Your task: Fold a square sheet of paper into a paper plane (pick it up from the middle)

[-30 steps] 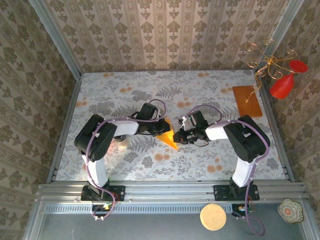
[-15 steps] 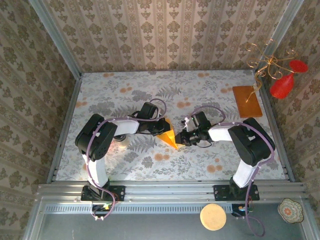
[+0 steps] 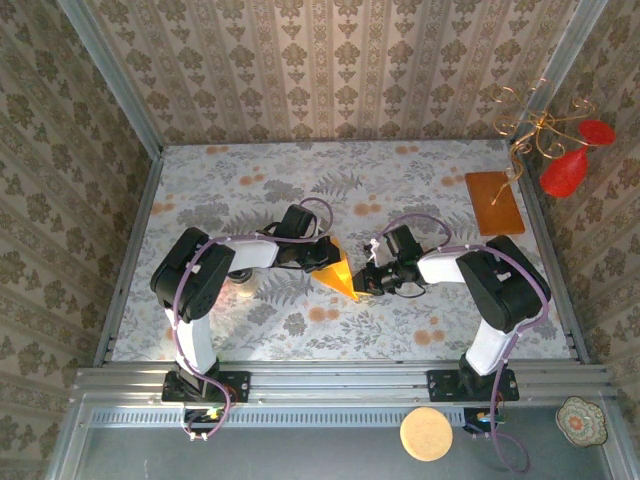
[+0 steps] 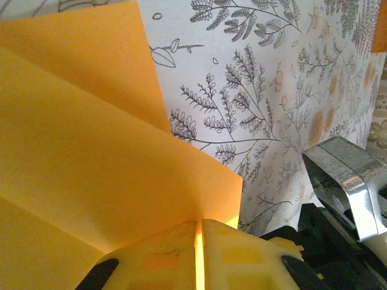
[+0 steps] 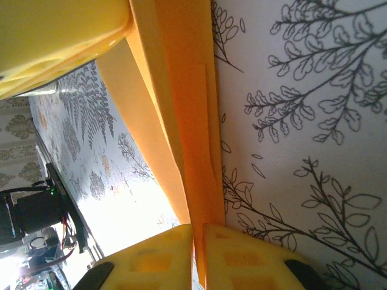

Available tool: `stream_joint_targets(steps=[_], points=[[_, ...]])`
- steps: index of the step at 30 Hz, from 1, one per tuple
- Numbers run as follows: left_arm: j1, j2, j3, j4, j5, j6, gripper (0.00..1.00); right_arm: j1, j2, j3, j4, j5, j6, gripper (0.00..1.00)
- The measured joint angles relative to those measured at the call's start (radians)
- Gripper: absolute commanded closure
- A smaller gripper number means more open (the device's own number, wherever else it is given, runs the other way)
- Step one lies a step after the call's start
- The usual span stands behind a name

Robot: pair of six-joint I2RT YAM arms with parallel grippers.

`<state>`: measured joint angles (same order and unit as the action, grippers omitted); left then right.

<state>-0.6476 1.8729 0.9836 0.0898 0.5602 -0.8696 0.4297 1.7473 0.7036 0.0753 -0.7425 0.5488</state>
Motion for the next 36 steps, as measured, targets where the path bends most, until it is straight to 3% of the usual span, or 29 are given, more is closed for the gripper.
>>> stream_joint_targets(steps=[24, 36], points=[[0.006, 0.013, 0.002, -0.038, -0.026, 0.0, 0.89, 0.0, 0.0, 0.002, -0.013, -0.011, -0.018, 0.8], [0.008, 0.013, 0.002, -0.037, -0.026, 0.0, 0.89, -0.001, -0.011, -0.002, -0.032, -0.01, -0.023, 0.82]])
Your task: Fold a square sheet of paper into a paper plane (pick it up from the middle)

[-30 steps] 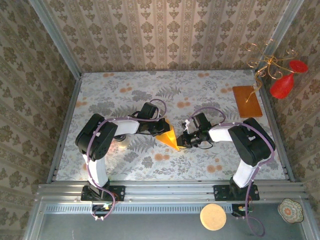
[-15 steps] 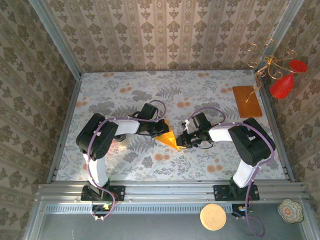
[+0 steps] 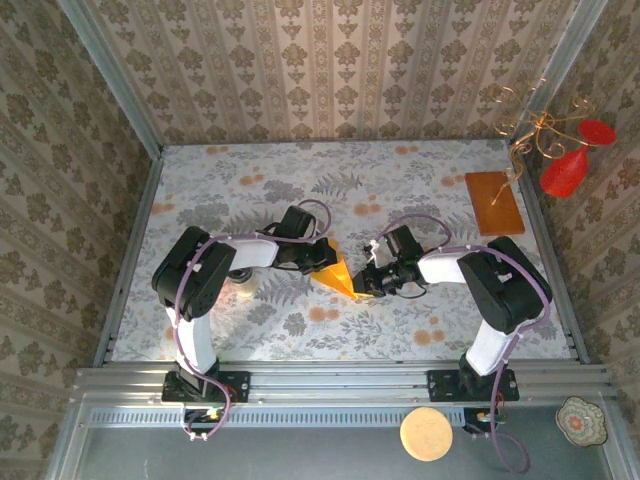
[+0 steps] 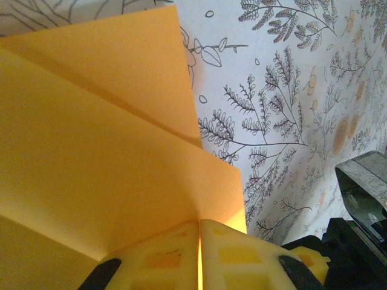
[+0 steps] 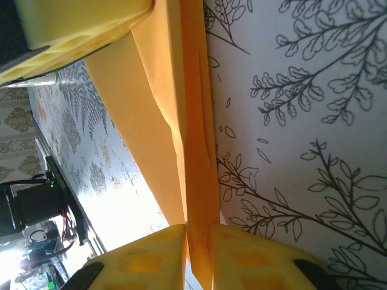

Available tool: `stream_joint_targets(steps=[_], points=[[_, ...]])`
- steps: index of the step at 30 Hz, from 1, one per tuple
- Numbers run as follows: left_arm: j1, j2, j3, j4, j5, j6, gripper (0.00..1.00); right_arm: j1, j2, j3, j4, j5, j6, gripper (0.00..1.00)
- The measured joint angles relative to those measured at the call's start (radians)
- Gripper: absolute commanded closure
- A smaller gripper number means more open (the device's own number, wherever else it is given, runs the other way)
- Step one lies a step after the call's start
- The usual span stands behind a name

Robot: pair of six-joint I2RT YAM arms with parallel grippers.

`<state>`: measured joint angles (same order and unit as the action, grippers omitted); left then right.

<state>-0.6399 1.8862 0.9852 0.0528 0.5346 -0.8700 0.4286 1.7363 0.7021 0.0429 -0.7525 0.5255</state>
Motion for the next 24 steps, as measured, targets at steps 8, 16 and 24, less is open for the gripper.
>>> stream_joint_targets(steps=[8, 16, 24], points=[[0.0, 0.0, -0.003, 0.002, 0.002, 0.0, 0.88, -0.001, -0.004, -0.006, -0.016, 0.004, -0.003, 0.86], [-0.001, -0.037, -0.011, 0.006, 0.004, 0.0, 0.84, -0.001, -0.004, -0.006, -0.024, 0.012, -0.008, 0.87], [-0.055, -0.109, 0.0, -0.051, -0.038, 0.031, 0.79, -0.001, -0.004, -0.001, -0.035, 0.016, -0.023, 0.86]])
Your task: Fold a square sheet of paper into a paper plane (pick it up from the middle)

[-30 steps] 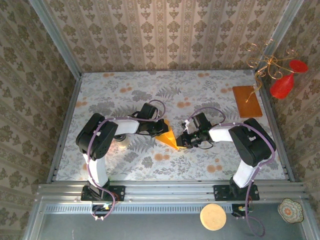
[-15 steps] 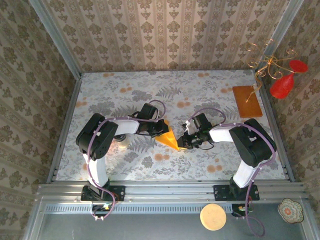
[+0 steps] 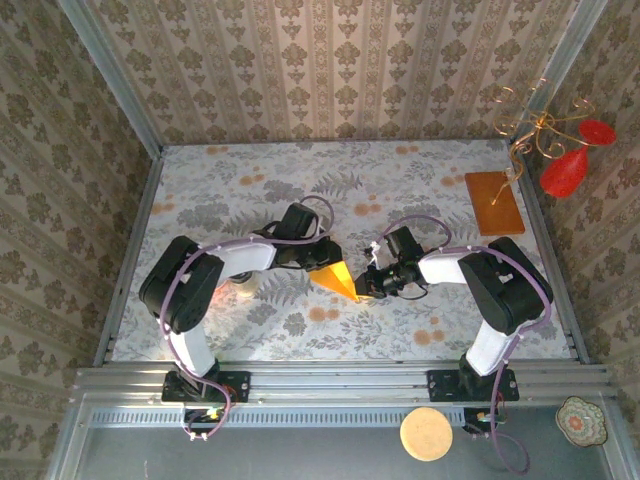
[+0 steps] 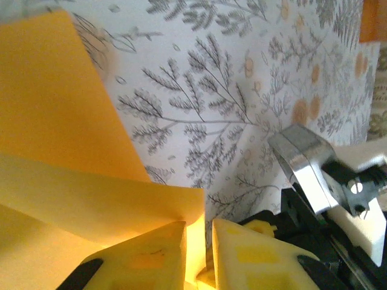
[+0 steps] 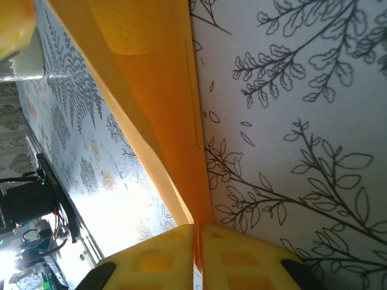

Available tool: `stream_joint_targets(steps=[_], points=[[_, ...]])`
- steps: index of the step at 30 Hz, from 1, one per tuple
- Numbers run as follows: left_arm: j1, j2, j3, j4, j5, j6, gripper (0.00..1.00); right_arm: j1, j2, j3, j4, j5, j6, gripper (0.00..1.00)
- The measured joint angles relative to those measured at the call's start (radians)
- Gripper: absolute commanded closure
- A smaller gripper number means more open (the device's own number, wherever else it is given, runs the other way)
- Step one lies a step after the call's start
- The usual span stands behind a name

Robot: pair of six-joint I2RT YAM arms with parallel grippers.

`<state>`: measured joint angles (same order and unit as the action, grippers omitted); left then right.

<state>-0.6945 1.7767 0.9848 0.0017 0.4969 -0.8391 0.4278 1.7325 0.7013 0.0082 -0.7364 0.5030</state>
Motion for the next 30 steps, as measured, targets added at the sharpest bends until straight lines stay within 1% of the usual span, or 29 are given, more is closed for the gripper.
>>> stream_joint_targets(steps=[3, 11, 17, 30], points=[[-0.018, 0.003, 0.016, -0.031, -0.013, 0.006, 0.8, 0.0, 0.0, 0.002, -0.005, 0.0, -0.003, 0.85], [-0.016, 0.048, 0.056, -0.092, -0.066, 0.006, 0.85, 0.0, 0.0, 0.006, -0.012, 0.004, -0.004, 0.84], [-0.01, 0.084, 0.06, -0.129, -0.086, 0.001, 0.86, 0.002, 0.002, 0.018, -0.037, 0.014, -0.01, 0.84], [-0.003, 0.087, 0.059, -0.129, -0.091, -0.005, 0.86, 0.003, 0.005, 0.026, -0.051, 0.022, -0.01, 0.84]])
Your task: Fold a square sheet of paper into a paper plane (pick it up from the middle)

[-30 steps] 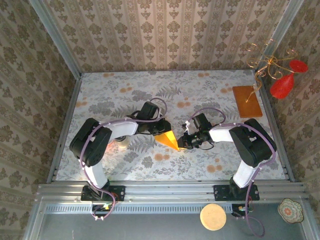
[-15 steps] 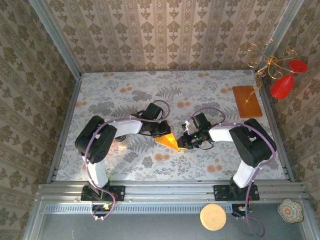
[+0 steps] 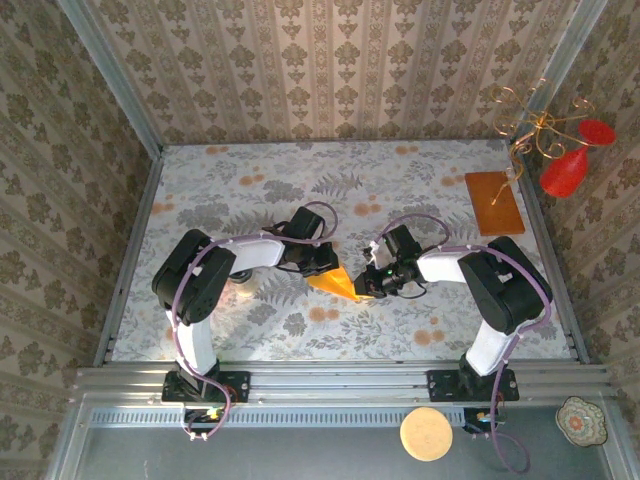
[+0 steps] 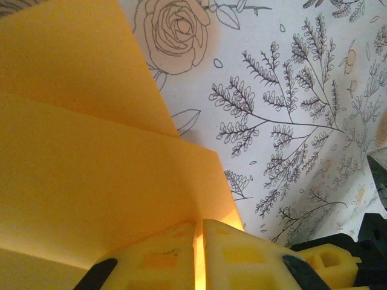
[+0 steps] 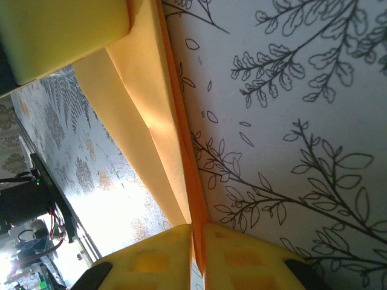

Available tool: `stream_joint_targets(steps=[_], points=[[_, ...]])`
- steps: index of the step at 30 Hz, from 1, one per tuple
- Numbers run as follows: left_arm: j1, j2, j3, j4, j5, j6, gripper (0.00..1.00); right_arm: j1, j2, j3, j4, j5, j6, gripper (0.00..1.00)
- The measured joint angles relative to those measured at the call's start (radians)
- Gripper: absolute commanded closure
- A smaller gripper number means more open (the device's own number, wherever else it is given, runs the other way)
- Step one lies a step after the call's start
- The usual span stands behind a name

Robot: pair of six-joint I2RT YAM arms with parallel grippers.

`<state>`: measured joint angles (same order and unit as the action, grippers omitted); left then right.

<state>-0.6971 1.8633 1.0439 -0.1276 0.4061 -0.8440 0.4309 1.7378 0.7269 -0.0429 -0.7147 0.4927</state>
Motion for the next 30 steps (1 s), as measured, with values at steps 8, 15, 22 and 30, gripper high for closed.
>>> stream_joint_targets(steps=[8, 15, 22, 30], points=[[0.018, -0.076, -0.017, 0.001, -0.015, -0.001, 0.8, 0.002, 0.0, 0.001, 0.001, -0.001, 0.001, 0.83], [0.031, -0.105, -0.039, 0.003, -0.035, -0.009, 0.75, 0.002, 0.0, 0.002, 0.0, -0.003, 0.001, 0.82], [0.025, -0.128, -0.031, -0.024, -0.071, -0.011, 0.68, 0.002, 0.0, 0.003, -0.001, -0.002, 0.001, 0.82], [-0.035, -0.133, 0.084, -0.193, -0.25, -0.011, 0.65, 0.006, 0.0, 0.01, -0.014, 0.008, 0.0, 0.82]])
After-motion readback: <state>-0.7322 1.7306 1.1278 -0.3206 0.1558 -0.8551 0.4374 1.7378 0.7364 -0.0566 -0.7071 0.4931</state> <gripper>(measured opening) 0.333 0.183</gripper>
